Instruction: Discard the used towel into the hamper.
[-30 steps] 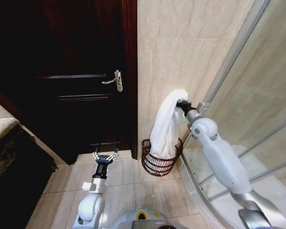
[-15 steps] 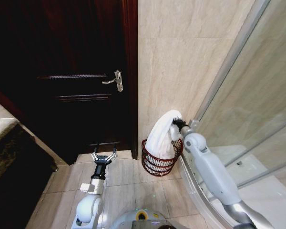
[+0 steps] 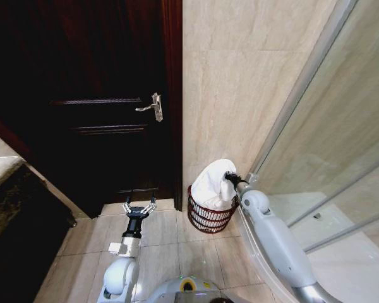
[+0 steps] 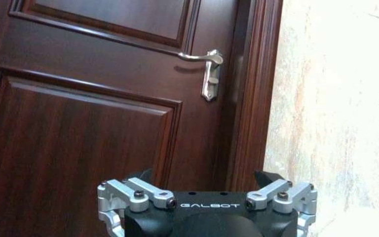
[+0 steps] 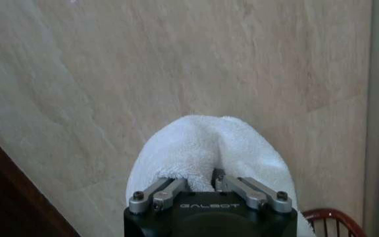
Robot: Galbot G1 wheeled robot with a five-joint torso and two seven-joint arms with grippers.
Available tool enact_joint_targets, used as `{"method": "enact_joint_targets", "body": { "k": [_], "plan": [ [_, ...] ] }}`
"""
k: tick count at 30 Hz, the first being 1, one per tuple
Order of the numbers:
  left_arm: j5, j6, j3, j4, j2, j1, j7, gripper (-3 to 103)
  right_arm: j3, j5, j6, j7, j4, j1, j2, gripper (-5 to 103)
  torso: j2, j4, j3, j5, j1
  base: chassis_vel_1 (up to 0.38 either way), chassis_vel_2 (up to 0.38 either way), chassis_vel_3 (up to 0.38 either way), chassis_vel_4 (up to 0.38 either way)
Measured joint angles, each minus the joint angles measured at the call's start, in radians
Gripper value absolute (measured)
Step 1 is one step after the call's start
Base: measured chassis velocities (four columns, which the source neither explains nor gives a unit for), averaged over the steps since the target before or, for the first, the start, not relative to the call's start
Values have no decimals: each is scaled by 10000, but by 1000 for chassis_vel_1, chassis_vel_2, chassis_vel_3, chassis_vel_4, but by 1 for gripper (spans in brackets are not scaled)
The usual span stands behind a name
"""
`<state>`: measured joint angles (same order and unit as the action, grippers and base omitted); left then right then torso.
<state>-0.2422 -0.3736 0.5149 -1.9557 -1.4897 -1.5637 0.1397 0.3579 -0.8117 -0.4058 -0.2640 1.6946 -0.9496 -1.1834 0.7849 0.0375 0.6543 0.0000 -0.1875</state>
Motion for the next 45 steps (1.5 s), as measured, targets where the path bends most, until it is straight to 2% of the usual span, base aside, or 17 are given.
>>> {"method": "enact_joint_targets", "body": {
  "k": [10,13,15,18,20,21,24,34,45],
  "plan": [
    [83,-40,6,-12,-75,-101,3,100,65,-6,-5,113,-96,24,-72,11,-462,1,-240,0,221,0,0,0,0],
    [123,-68,2,-2,-114,-108,13,100,86,-315,-143,-12,-29,41,-73,11,-599,1,-315,1,283,0,0,0,0],
    [171,-84,-4,9,-163,-114,27,100,217,-867,-630,-174,128,63,-95,11,-718,0,-376,0,342,0,0,0,0],
    [186,-96,-5,15,-177,-117,33,100,269,-1126,-916,-303,196,89,-101,11,-777,0,-405,0,372,0,0,0,0],
    [198,-109,-3,14,-193,-140,42,100,365,-1811,-1822,-1062,263,246,-125,11,-964,1,-503,0,461,0,0,0,0],
    [198,-109,-3,14,-193,-140,42,100,365,-1811,-1822,-1062,263,246,-125,11,-964,1,-503,0,461,0,0,0,0],
    [198,-121,20,-1,-186,-146,42,100,486,-2392,-2582,-1665,196,343,-137,11,-1150,0,-601,0,547,0,0,0,0],
    [289,-134,12,-41,-215,-185,35,100,626,-3346,-3100,-1887,-399,826,-288,11,-1577,0,-823,0,750,0,0,0,0],
    [330,-102,37,-85,-287,-287,19,100,369,-3395,-3270,-1954,-1139,1220,-422,11,-1988,2,-1039,-1,945,0,0,0,0]
  ]
}}
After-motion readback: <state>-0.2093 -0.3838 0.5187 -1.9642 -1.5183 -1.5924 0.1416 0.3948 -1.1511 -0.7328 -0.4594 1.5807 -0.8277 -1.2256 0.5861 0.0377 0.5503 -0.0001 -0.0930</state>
